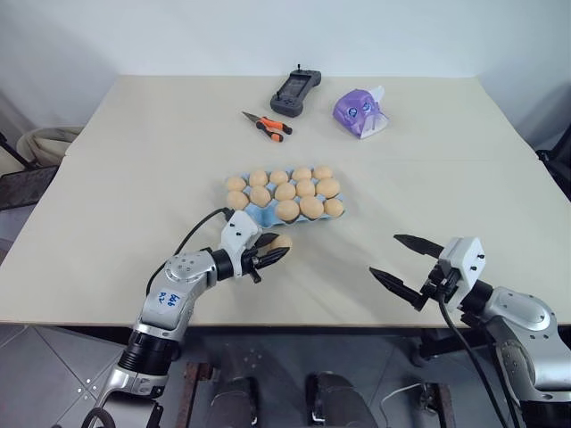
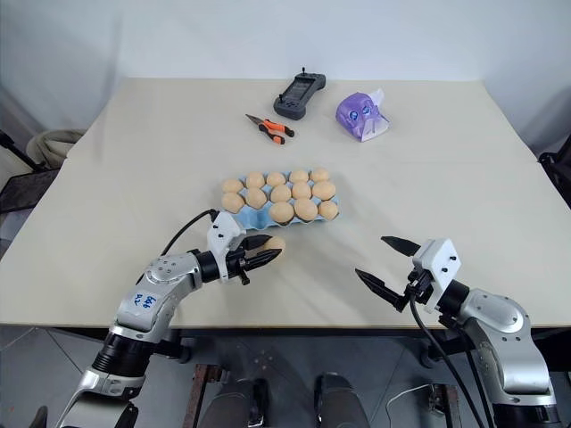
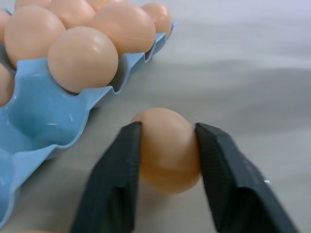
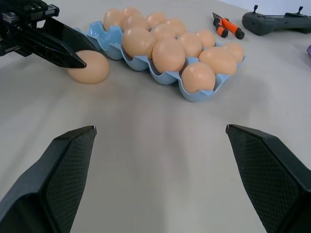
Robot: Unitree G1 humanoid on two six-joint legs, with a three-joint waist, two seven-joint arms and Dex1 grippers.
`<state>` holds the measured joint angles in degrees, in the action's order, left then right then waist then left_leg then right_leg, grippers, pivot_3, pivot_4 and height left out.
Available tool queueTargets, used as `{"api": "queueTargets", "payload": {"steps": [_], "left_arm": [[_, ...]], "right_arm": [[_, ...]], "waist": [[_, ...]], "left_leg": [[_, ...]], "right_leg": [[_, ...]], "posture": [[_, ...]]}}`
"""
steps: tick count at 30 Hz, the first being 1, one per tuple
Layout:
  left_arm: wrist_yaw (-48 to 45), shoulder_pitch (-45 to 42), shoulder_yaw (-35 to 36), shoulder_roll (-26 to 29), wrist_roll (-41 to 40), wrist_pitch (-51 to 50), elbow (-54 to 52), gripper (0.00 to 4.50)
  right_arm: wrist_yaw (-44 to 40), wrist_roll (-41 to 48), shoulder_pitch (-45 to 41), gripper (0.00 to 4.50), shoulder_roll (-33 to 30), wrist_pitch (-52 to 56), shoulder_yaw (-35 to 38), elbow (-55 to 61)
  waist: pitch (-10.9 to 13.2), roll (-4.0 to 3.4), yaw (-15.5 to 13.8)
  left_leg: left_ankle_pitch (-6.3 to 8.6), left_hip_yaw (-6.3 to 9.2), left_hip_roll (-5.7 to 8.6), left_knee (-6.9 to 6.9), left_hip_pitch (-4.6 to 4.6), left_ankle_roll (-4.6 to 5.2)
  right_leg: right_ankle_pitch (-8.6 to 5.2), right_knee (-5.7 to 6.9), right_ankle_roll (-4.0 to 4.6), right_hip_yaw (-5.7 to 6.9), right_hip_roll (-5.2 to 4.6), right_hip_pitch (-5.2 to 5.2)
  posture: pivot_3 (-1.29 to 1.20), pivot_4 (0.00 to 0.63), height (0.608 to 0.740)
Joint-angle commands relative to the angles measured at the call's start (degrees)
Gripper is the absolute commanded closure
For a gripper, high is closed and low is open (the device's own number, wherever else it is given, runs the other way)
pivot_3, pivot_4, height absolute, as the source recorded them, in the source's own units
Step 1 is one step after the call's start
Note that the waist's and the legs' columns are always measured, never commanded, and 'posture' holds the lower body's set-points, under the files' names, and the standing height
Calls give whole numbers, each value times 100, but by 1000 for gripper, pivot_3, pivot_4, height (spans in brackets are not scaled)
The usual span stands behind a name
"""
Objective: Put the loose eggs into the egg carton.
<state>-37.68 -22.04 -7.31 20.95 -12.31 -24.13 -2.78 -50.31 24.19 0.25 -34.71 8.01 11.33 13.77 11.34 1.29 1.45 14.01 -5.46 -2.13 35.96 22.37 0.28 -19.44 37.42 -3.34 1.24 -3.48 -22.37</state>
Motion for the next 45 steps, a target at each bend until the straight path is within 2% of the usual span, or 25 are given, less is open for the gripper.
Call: {"api": "queueTargets", "payload": {"steps": [1,9,14,17,22,26,27,31,36,39,45], "left_arm": [[-151,135,156,65,-179,50,-129,3496],[-574,-20,943,173,-907,373,-269,3496],[-788,18,885,395,-868,345,-219,3496],[-871,91,720,401,-809,414,-290,2933],[-1019,212,527,410,-720,628,-181,1338],[-1066,137,210,336,-340,1090,260,40],[-1086,103,142,319,-280,1130,391,13],[-1144,-56,-143,309,26,1297,844,13],[-1133,-177,-184,86,7,1393,1034,13],[-1153,-200,-166,37,7,1422,1073,670],[-1148,-163,-43,139,-31,1282,973,2668]], "right_arm": [[52,121,-73,0,40,4,29,127],[53,88,-138,0,78,-1,-21,71],[63,79,-149,0,110,7,-41,78],[79,80,-143,0,110,14,-56,96],[103,100,-117,0,88,39,-32,134],[115,110,-78,0,70,57,-18,180],[123,112,-77,0,71,66,-19,194],[146,112,-76,0,71,61,-1,216],[182,102,-50,0,70,62,22,235],[210,104,-29,0,82,60,25,252],[210,109,-26,0,91,13,15,215]], "waist": [[0,0,2],[0,1,-1],[1,1,2],[0,1,0],[1,1,9],[0,0,0],[0,0,-1],[0,0,-4],[-1,-1,-4],[-1,-1,-12],[-1,-1,-13]], "left_leg": [[0,0,0,0,0,0],[1,-1,0,-3,5,-1],[2,-2,0,-4,6,-1],[3,-2,0,-4,7,-1],[3,-2,0,-9,7,-1],[3,-3,0,-11,6,-1],[3,-3,0,-11,5,-1],[4,-3,0,-8,5,1],[4,-3,0,-9,3,1],[3,-3,0,-7,3,2],[3,-3,0,-6,3,2]], "right_leg": [[0,0,0,0,0,0],[0,-4,1,0,-1,-5],[0,-8,0,0,-1,-5],[0,-9,0,0,-1,-5],[0,-12,1,0,-1,-6],[-1,-12,2,0,-1,-7],[-1,-13,2,-1,-1,-6],[-1,-12,1,-1,-2,-5],[-1,-10,1,-1,-2,-5],[-1,-9,1,-1,-2,-3],[0,-9,1,-1,-2,-3]], "posture": [[0,150,740],[0,150,740],[0,150,740],[0,150,740],[0,150,740],[0,150,740],[0,150,740],[0,150,740],[0,150,740],[0,150,740],[0,150,740]]}}
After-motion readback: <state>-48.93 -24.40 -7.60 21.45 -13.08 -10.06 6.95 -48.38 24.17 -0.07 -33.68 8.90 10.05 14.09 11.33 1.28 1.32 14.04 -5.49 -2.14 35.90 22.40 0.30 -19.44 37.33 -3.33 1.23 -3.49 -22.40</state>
